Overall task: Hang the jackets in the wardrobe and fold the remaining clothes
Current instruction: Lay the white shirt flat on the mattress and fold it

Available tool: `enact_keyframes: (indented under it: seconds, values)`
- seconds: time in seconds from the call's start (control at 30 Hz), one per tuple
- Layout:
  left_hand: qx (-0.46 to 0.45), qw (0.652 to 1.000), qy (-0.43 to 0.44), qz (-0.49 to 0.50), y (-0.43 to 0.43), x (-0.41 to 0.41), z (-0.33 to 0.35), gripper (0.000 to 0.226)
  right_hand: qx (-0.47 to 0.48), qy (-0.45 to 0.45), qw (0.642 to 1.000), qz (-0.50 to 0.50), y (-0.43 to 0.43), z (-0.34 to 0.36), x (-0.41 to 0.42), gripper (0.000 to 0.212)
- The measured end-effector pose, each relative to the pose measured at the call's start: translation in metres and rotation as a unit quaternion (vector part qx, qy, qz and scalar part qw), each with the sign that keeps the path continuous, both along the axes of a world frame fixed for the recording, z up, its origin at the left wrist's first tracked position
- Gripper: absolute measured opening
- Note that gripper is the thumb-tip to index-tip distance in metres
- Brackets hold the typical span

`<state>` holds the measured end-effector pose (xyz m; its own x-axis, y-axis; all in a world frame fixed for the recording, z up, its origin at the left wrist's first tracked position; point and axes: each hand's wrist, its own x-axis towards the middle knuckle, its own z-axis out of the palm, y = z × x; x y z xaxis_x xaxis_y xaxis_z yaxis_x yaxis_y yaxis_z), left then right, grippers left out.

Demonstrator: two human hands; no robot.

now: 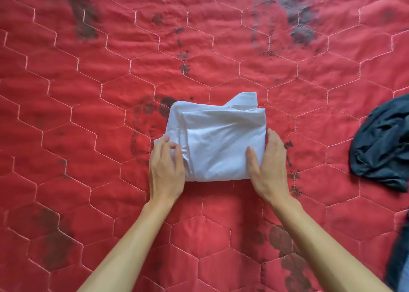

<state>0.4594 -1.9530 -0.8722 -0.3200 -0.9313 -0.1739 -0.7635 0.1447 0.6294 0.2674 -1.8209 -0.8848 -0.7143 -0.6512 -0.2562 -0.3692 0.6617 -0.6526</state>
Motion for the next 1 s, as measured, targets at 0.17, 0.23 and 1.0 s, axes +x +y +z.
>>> enact_keyframes:
  seconds: [0.17, 0.23, 1.0]
  values:
    - [0.022, 0.999, -0.011, -0.033, 0.01, 0.013, 0.012, 0.014, 0.0, -0.078, 0.996, -0.041, 0.006, 0.005, 0.01, 0.06]
    - [0.013, 0.999, -0.015, -0.032, 0.009, 0.013, 0.012, 0.016, 0.01, -0.069, 0.997, -0.039, 0.005, 0.003, 0.011, 0.055]
    - [0.045, 0.99, -0.003, 0.137, -0.015, 0.011, 0.015, 0.012, 0.063, 0.052, 0.996, -0.037, -0.014, 0.006, 0.007, 0.064]
